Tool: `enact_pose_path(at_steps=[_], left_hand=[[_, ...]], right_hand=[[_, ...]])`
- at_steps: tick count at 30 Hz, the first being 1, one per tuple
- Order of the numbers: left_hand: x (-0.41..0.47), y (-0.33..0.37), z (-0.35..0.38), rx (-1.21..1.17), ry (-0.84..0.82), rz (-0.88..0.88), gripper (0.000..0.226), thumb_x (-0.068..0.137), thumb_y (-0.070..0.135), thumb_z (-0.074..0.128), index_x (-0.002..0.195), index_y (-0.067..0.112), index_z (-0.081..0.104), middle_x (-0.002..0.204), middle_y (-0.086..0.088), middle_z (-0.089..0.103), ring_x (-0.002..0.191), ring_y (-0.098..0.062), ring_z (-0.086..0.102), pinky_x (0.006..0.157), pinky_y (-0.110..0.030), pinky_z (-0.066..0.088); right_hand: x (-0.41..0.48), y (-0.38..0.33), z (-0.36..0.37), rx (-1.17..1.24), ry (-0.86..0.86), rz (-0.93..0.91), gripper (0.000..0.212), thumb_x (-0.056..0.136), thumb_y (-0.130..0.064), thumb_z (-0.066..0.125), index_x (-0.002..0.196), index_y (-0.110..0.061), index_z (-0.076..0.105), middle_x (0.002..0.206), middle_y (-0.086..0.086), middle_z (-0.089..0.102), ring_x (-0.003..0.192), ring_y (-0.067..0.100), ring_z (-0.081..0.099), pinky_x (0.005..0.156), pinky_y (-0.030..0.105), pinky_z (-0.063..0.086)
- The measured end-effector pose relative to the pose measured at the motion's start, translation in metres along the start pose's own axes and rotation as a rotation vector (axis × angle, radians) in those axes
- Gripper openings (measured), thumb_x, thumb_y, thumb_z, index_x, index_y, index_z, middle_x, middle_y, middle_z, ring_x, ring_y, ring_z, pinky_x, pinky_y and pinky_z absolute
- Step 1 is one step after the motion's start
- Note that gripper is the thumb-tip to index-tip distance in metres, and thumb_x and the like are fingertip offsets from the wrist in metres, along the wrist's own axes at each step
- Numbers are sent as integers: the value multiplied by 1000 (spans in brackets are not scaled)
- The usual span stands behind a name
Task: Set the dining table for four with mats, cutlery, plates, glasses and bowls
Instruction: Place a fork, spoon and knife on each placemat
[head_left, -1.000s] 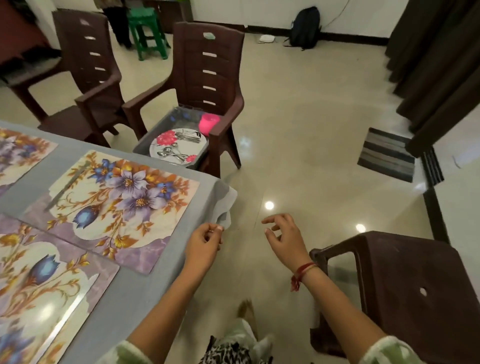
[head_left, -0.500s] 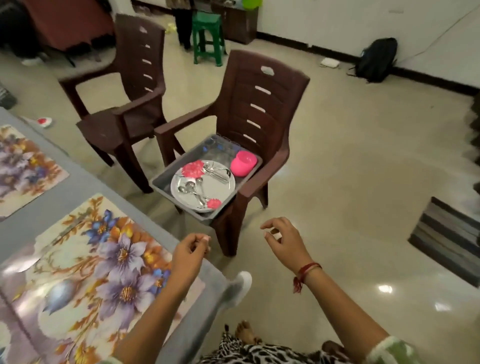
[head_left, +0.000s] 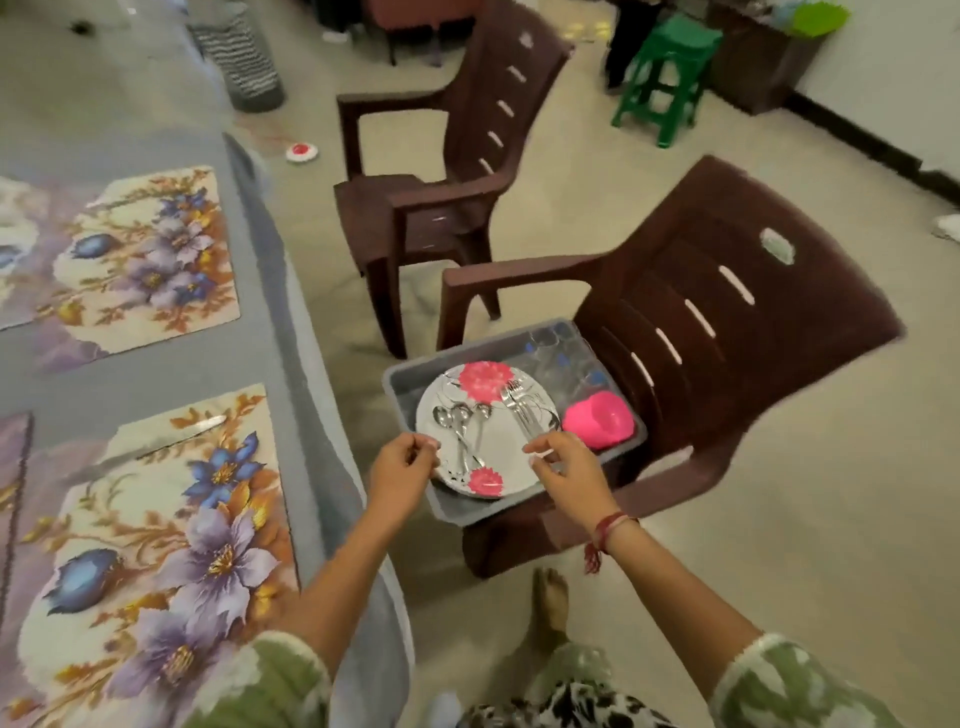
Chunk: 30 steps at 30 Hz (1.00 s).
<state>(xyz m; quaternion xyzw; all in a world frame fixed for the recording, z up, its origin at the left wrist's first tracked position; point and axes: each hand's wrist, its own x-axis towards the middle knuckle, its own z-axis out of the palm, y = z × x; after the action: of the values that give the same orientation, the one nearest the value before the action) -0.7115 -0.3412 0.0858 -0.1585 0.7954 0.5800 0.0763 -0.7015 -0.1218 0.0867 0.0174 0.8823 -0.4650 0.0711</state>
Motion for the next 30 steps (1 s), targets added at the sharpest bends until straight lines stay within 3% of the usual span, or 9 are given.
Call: enact_pose_path(at_steps=[6, 11, 16, 20, 23, 27, 30], left_hand=[[45, -6, 46, 60, 100, -172, 20, 94, 15, 53, 78, 24, 61, 74, 2, 65, 70, -14, 62, 68, -26, 51], [92, -42, 77, 97, 123, -325, 20, 93, 12, 55, 79, 24, 60, 76, -1, 64, 76, -21, 61, 73, -36, 51], [133, -85, 109, 162, 129, -400, 8, 92, 12, 56, 88, 14, 62, 81, 3, 62, 84, -20, 60, 72, -26, 44], [162, -116, 124, 229, 122, -424, 19, 92, 13, 54, 110, 11, 60, 109, -3, 61, 92, -15, 57, 76, -22, 43], [180, -133, 129, 254, 107, -443, 31, 95, 10, 46, 125, 11, 53, 124, -5, 52, 98, -11, 50, 76, -16, 38], [191, -137, 132, 94, 32, -496, 36, 102, 15, 35, 136, 11, 45, 132, -5, 51, 111, -8, 50, 89, -14, 35], [198, -137, 127, -87, 83, -540, 28, 103, 21, 33, 125, 19, 50, 109, 6, 55, 92, 9, 54, 68, -2, 39]], right_hand=[[90, 46, -7, -38, -160, 18, 18, 87, -1, 56, 91, -17, 63, 99, 4, 57, 82, -1, 53, 75, 1, 38], [133, 89, 22, -54, -317, 112, 19, 88, -6, 58, 87, -25, 60, 99, 3, 58, 85, 12, 57, 85, 23, 47], [169, 133, 64, -82, -387, 211, 14, 88, -5, 57, 95, -14, 65, 99, 3, 56, 80, 10, 54, 77, 17, 41], [191, 169, 102, -65, -340, 325, 16, 87, -6, 56, 101, -11, 63, 104, 8, 57, 92, 23, 60, 83, 28, 48], [202, 182, 130, -87, -313, 395, 27, 88, -13, 58, 115, -8, 57, 115, 11, 52, 103, 25, 55, 88, 29, 44], [203, 170, 166, -180, -314, 408, 61, 82, -39, 66, 131, -12, 42, 121, 9, 47, 113, 27, 47, 94, 41, 44], [203, 151, 193, -273, -249, 396, 72, 79, -42, 68, 135, -10, 35, 122, 9, 47, 112, 28, 48, 93, 38, 44]])
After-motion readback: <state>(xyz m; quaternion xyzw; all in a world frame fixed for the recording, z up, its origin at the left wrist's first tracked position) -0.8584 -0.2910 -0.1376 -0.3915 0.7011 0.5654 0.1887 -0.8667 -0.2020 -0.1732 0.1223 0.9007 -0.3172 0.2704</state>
